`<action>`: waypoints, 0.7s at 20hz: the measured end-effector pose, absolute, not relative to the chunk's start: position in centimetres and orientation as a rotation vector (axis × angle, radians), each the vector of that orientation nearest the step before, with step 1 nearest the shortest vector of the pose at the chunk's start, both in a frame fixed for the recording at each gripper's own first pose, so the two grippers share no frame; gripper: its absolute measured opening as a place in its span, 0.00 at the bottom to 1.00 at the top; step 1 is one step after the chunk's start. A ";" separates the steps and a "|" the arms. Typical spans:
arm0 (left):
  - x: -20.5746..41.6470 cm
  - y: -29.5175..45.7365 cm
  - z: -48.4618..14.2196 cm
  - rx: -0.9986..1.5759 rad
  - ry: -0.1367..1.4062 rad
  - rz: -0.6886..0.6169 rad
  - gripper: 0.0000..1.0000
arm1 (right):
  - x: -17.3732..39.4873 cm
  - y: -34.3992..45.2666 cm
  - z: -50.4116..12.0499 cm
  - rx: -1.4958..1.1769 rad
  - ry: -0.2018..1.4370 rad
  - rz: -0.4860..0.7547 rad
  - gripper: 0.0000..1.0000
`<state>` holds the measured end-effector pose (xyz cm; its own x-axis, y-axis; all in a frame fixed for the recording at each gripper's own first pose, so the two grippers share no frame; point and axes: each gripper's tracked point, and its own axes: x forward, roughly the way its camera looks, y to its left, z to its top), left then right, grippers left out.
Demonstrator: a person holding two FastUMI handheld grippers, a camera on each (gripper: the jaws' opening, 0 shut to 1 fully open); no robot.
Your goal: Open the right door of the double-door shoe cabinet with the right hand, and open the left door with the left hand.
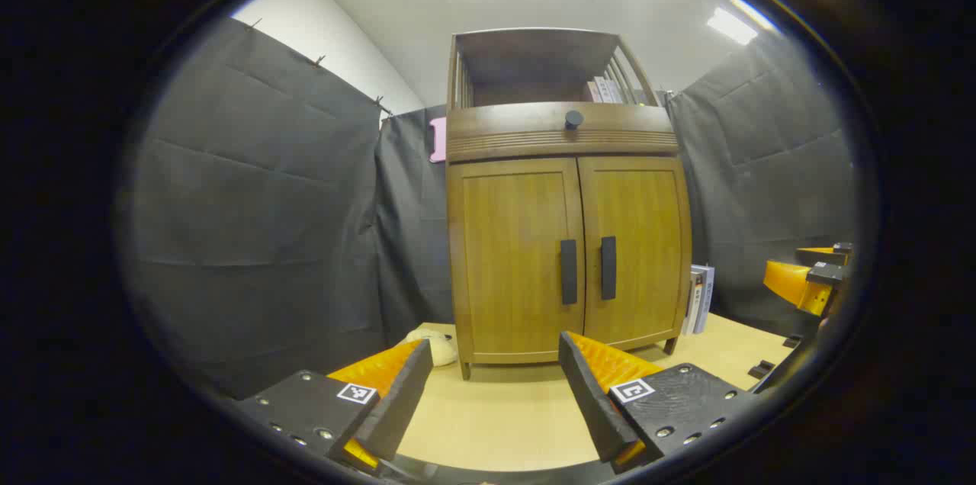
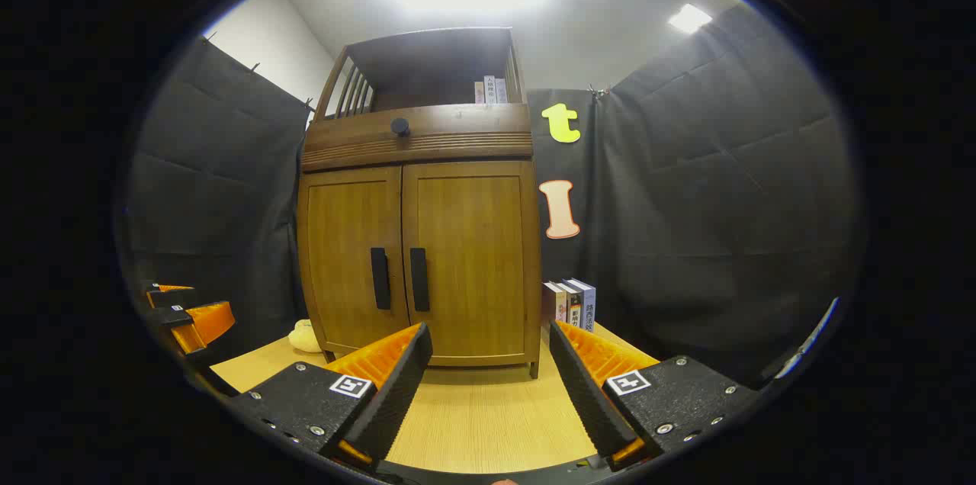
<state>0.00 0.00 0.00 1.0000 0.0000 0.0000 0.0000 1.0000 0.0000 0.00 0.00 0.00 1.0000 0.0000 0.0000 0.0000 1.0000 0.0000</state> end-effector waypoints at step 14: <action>-0.4 0.4 0.3 0.001 -0.024 0.022 1.00 | -0.6 1.2 0.7 -0.001 -0.022 0.014 0.95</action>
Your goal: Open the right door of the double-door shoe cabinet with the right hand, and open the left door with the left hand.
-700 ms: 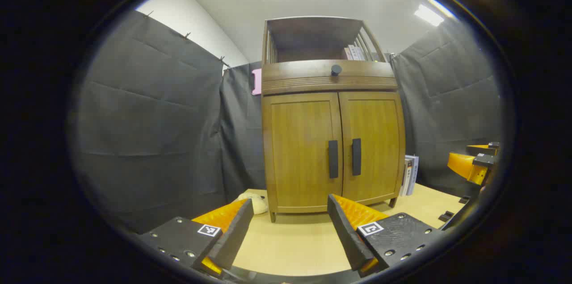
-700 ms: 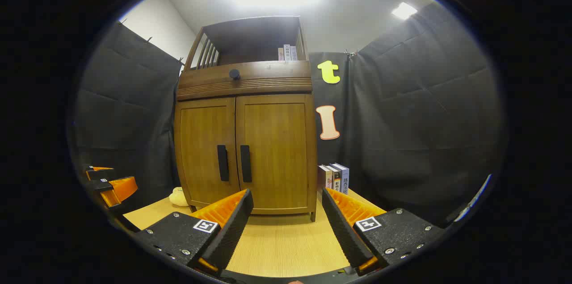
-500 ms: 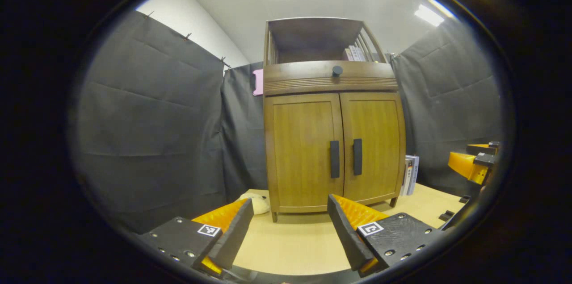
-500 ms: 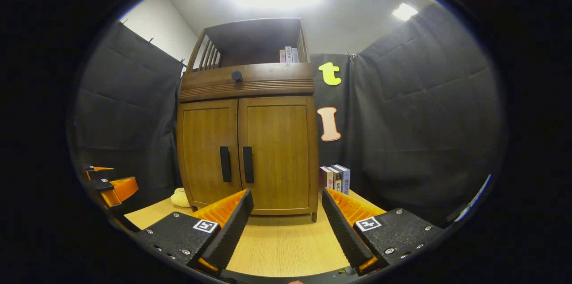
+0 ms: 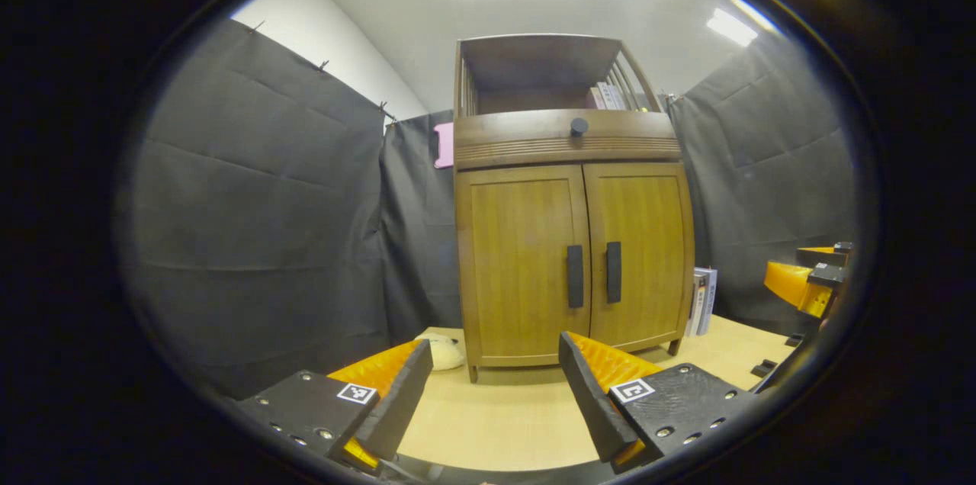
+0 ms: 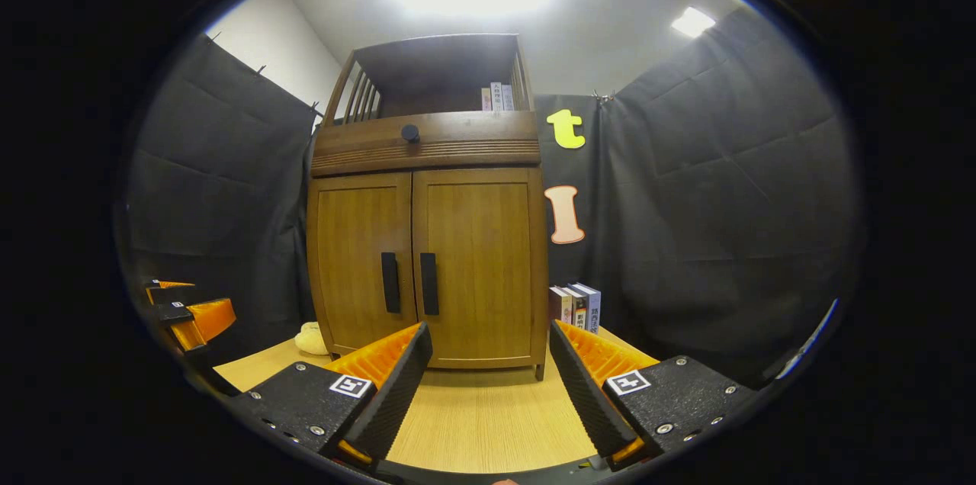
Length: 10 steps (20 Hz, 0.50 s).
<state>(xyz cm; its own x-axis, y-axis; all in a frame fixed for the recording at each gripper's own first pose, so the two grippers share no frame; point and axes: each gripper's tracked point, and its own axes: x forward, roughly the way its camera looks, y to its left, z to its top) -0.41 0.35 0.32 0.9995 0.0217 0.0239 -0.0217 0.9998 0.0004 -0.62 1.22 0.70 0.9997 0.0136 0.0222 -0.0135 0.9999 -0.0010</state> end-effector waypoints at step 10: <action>-0.6 0.3 0.5 -0.018 -0.058 0.019 0.94 | 1.8 2.5 1.6 0.019 -0.027 0.045 0.95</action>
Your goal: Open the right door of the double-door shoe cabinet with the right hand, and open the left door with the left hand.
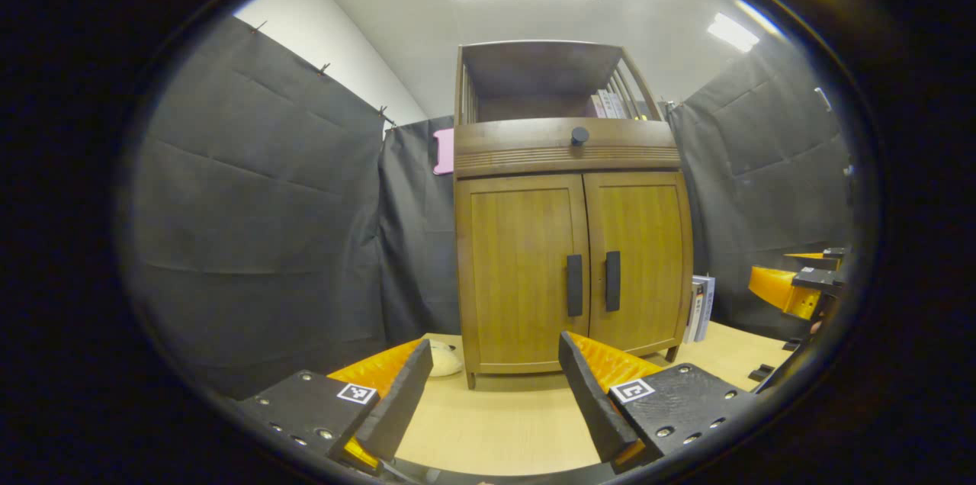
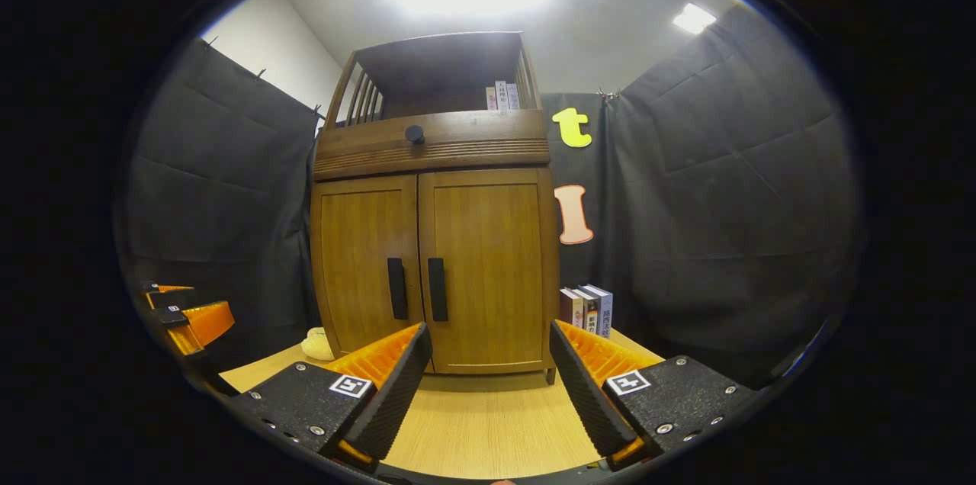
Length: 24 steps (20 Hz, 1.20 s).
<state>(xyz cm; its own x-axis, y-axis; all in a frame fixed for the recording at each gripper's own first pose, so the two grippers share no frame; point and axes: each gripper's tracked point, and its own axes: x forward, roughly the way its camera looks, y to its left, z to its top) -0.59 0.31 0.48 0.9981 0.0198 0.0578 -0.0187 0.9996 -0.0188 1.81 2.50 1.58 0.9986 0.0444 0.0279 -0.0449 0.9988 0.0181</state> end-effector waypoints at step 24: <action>-1.8 1.4 0.1 -0.005 -0.039 0.210 1.00 | 18.8 7.3 4.0 0.039 -0.095 0.133 0.96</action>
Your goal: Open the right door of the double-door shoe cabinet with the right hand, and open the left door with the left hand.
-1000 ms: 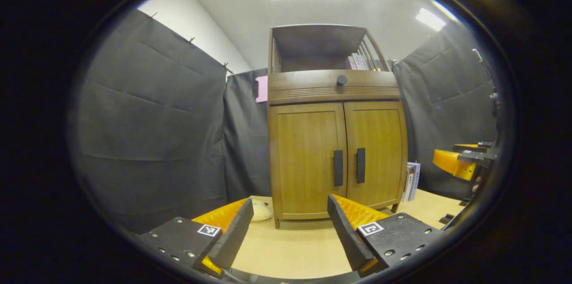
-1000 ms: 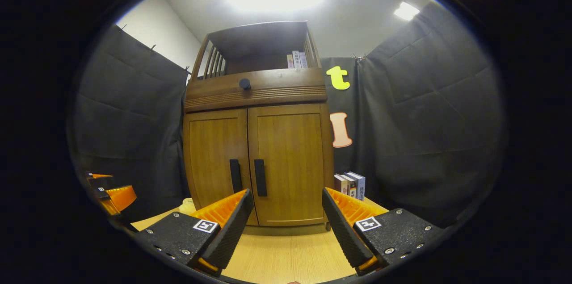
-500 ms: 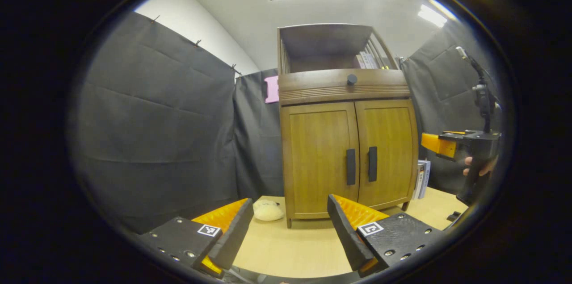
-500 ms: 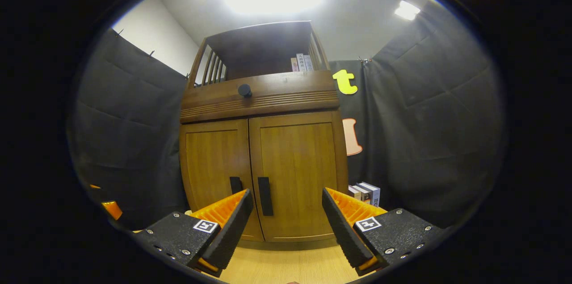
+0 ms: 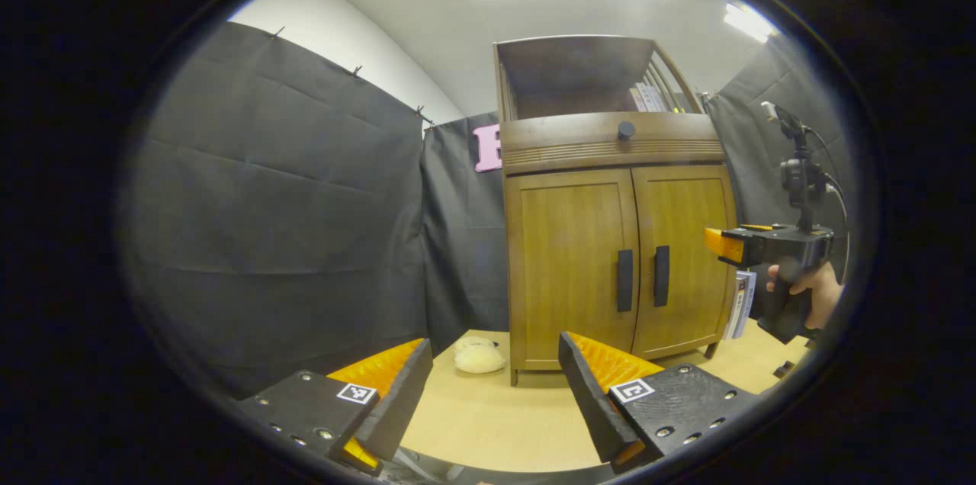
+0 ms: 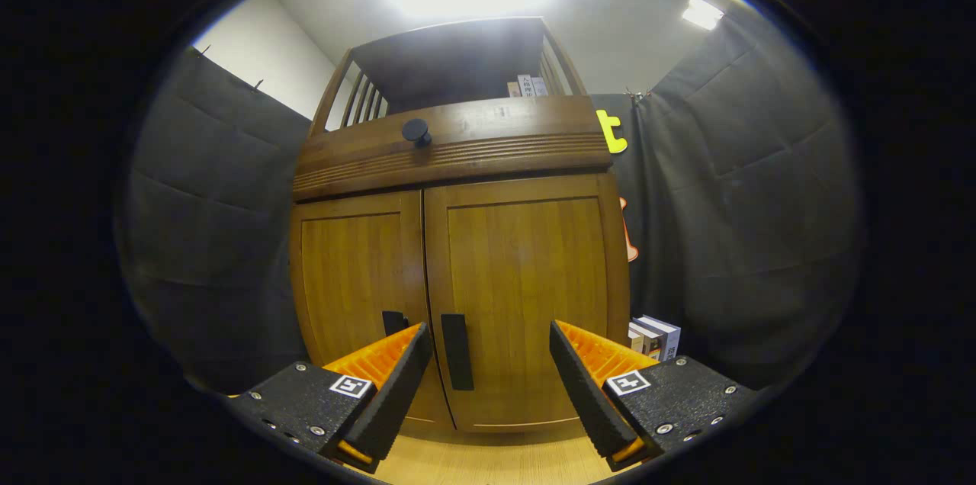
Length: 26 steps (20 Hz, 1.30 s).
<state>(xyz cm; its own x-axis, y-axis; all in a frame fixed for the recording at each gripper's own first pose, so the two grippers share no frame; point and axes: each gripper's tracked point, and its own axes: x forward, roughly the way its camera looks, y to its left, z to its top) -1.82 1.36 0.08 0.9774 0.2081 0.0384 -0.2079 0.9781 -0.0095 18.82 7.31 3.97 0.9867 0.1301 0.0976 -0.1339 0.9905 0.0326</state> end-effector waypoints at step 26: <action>-3.0 2.3 0.2 0.020 0.013 0.377 1.00 | 33.3 13.4 -4.2 0.061 0.140 0.170 0.55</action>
<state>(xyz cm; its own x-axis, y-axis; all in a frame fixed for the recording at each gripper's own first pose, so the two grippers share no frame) -2.97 2.31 0.19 0.9296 0.3684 -0.0090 -0.3682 0.9295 0.0222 33.34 13.44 -4.19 0.9758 0.1728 -0.1340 -0.1643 0.9838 0.0723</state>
